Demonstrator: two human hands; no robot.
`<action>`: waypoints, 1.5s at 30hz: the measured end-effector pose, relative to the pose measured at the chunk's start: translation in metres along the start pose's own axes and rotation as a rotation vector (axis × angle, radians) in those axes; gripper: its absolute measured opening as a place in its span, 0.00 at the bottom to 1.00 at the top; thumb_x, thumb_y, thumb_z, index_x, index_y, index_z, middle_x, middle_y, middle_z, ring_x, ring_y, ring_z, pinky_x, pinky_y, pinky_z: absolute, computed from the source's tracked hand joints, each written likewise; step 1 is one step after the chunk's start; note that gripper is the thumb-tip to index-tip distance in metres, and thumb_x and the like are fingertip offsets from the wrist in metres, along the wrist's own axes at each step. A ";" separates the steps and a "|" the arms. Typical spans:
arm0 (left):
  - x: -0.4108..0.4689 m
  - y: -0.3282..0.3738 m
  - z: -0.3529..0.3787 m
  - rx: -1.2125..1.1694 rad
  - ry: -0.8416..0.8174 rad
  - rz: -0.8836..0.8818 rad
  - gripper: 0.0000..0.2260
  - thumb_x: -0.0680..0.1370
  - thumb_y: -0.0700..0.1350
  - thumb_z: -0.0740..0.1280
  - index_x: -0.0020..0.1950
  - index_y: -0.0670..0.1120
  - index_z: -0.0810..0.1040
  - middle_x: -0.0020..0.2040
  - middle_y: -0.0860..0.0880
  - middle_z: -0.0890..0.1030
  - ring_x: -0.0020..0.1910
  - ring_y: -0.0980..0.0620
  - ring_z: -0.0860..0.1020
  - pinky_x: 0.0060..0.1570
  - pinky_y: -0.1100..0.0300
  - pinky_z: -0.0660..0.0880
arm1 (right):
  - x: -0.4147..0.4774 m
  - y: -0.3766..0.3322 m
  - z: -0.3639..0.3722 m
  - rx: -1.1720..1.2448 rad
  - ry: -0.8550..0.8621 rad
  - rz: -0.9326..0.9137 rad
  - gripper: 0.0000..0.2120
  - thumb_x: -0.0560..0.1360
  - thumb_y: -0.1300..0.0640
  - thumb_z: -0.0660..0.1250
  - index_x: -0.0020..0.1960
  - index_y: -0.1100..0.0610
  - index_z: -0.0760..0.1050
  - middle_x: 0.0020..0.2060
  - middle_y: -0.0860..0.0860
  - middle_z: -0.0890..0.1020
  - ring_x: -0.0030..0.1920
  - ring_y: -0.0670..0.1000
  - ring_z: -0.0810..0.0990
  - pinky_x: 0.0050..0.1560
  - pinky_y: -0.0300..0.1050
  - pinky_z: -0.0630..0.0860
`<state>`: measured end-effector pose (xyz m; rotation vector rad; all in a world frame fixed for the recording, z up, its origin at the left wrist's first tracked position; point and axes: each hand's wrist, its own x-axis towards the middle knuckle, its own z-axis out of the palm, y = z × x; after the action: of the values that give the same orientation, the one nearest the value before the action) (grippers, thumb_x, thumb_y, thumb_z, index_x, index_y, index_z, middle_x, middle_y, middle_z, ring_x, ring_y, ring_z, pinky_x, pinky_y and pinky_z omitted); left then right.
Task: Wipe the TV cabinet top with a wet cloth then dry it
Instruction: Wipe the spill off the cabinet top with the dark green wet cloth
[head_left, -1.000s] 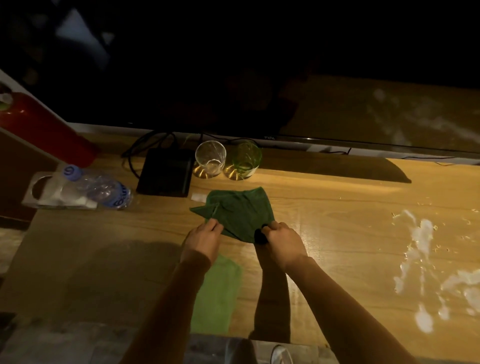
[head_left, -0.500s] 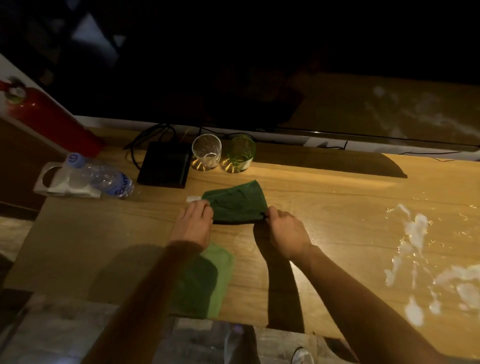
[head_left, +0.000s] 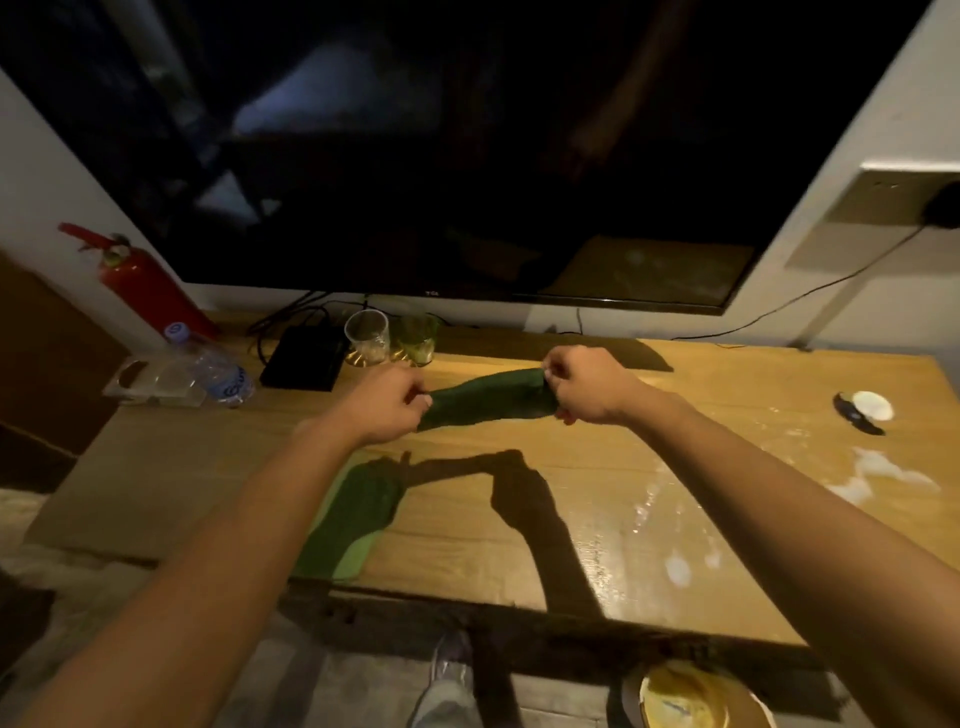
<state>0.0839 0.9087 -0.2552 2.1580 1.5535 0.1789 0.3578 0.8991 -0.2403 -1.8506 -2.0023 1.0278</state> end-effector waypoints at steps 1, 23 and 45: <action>-0.008 0.016 0.003 -0.060 0.000 -0.019 0.03 0.81 0.47 0.63 0.53 0.51 0.76 0.49 0.50 0.76 0.46 0.53 0.76 0.45 0.56 0.74 | -0.018 0.006 -0.007 0.033 0.015 0.009 0.07 0.81 0.57 0.60 0.56 0.54 0.74 0.44 0.53 0.81 0.40 0.50 0.83 0.42 0.47 0.83; -0.007 0.165 0.099 -0.373 -0.703 -0.135 0.05 0.80 0.41 0.66 0.54 0.44 0.80 0.55 0.43 0.82 0.59 0.42 0.79 0.63 0.44 0.75 | -0.120 0.158 -0.040 -0.241 -0.440 0.143 0.12 0.77 0.47 0.66 0.50 0.56 0.80 0.45 0.53 0.82 0.46 0.53 0.79 0.42 0.44 0.73; 0.269 0.033 0.229 0.320 0.033 0.274 0.24 0.76 0.47 0.66 0.73 0.53 0.70 0.58 0.51 0.74 0.56 0.49 0.70 0.54 0.51 0.72 | 0.187 0.298 0.001 -0.546 -0.027 -0.086 0.26 0.79 0.56 0.63 0.76 0.46 0.62 0.67 0.53 0.76 0.64 0.57 0.75 0.64 0.53 0.75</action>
<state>0.2909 1.0804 -0.4863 2.6294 1.3726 0.0564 0.5568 1.0626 -0.4795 -1.9668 -2.5377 0.5102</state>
